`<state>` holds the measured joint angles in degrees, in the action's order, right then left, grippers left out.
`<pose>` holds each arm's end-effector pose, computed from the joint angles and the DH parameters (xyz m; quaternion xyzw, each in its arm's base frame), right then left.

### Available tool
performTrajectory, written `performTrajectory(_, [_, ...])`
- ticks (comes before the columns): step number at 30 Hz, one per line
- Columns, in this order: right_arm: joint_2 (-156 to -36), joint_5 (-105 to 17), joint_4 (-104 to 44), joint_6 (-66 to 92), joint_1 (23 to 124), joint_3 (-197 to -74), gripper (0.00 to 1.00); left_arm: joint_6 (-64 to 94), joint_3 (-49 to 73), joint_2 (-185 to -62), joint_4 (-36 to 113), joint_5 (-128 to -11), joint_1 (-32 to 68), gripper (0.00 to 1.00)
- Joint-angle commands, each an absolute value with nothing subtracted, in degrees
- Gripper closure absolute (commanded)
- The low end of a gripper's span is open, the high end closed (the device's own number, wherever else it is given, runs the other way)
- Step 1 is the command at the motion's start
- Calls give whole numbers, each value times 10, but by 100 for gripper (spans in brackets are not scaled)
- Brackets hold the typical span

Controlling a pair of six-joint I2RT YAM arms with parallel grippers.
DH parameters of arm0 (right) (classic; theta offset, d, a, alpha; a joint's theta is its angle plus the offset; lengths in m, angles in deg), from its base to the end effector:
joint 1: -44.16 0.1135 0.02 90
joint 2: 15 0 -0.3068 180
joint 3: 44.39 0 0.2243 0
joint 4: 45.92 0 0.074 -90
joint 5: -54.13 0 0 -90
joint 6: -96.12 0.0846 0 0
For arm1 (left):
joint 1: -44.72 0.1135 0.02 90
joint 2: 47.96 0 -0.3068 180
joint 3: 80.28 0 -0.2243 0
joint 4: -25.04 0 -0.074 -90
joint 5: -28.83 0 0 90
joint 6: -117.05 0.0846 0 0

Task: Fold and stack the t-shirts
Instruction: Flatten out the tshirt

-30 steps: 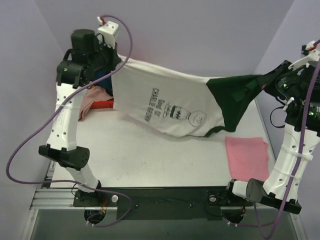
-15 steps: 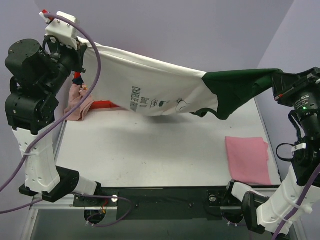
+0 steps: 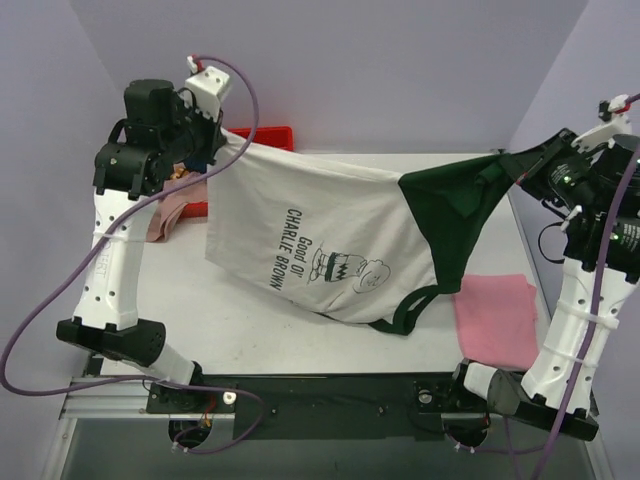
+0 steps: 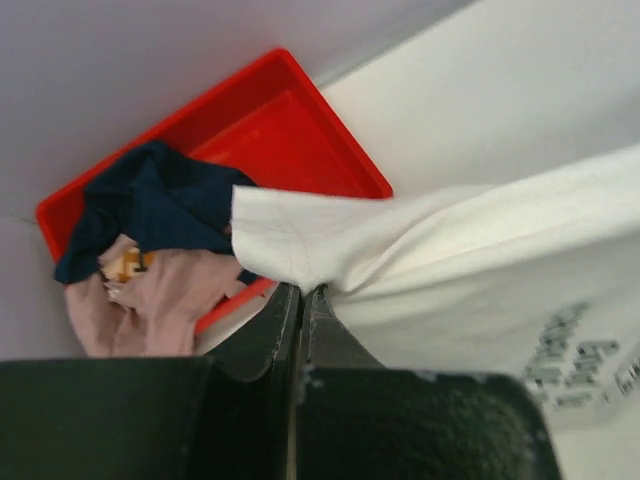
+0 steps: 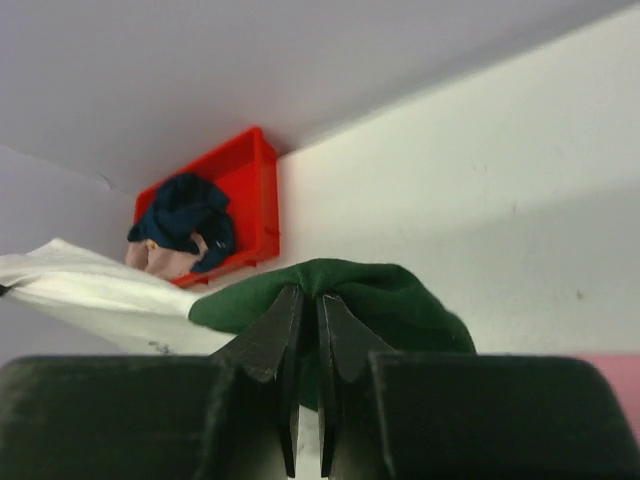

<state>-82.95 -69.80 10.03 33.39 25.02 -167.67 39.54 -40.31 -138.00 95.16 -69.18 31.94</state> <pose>0.1823 -0.0133 0.5808 0.0793 0.7058 0.2546 0.6563 0.3022 -0.0806 0.5378 0.2179 0.7892 -0.0587 0.5711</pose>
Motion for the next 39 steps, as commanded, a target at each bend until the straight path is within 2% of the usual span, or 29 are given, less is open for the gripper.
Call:
performTrajectory(1, [-785, -728, 70, 340, 251, -1577, 100, 443, -270, -1321, 979, -803, 327, 100])
performTrajectory(4, [-733, -742, 81, 322, 254, -1461, 100, 528, -159, -1261, 1054, -908, 327, 100])
performTrajectory(6, [-708, -757, 86, 313, 277, -1399, 100, 667, -89, -1236, 1196, -1016, 326, 100])
performTrajectory(9, [-684, -739, 89, 305, 358, -1314, 100, 837, 52, -1211, 1284, -1030, 322, 97])
performTrajectory(13, [-665, -715, 97, 318, 420, -1223, 100, 927, 184, -1194, 1296, -954, 321, 70])
performTrajectory(14, [-662, -713, 98, 320, 428, -1211, 100, 955, 209, -1192, 1304, -927, 319, 55])
performTrajectory(16, [-655, -707, 100, 322, 438, -1180, 100, 974, 223, -1184, 1308, -893, 316, 45])
performTrajectory(20, [-647, -692, 109, 325, 454, -1156, 100, 1003, 201, -1184, 1306, -841, 304, 44])
performTrajectory(26, [-651, -667, 112, 327, 457, -1154, 100, 935, 239, -1181, 1203, -874, 269, 45])
performTrajectory(28, [-653, -664, 114, 327, 457, -1153, 100, 887, 271, -1177, 1162, -871, 247, 39])
performTrajectory(29, [-653, -661, 114, 327, 457, -1154, 100, 854, 299, -1173, 1125, -847, 225, 28])
performTrajectory(30, [-652, -659, 113, 325, 457, -1150, 100, 844, 314, -1168, 1112, -836, 200, 25])
performTrajectory(31, [-652, -656, 113, 325, 457, -1149, 100, 817, 335, -1164, 1089, -812, 178, 16])
performTrajectory(34, [-654, -654, 113, 327, 457, -1141, 100, 728, 380, -1141, 1003, -738, 37, 13])
performTrajectory(36, [-654, -656, 114, 327, 458, -1139, 100, 686, 417, -1131, 942, -640, -36, 13])
performTrajectory(37, [-655, -658, 115, 327, 458, -1138, 100, 680, 440, -1131, 923, -582, -43, 13])
performTrajectory(39, [-651, -653, 119, 327, 457, -1139, 100, 674, 446, -1140, 894, -538, -40, 13])
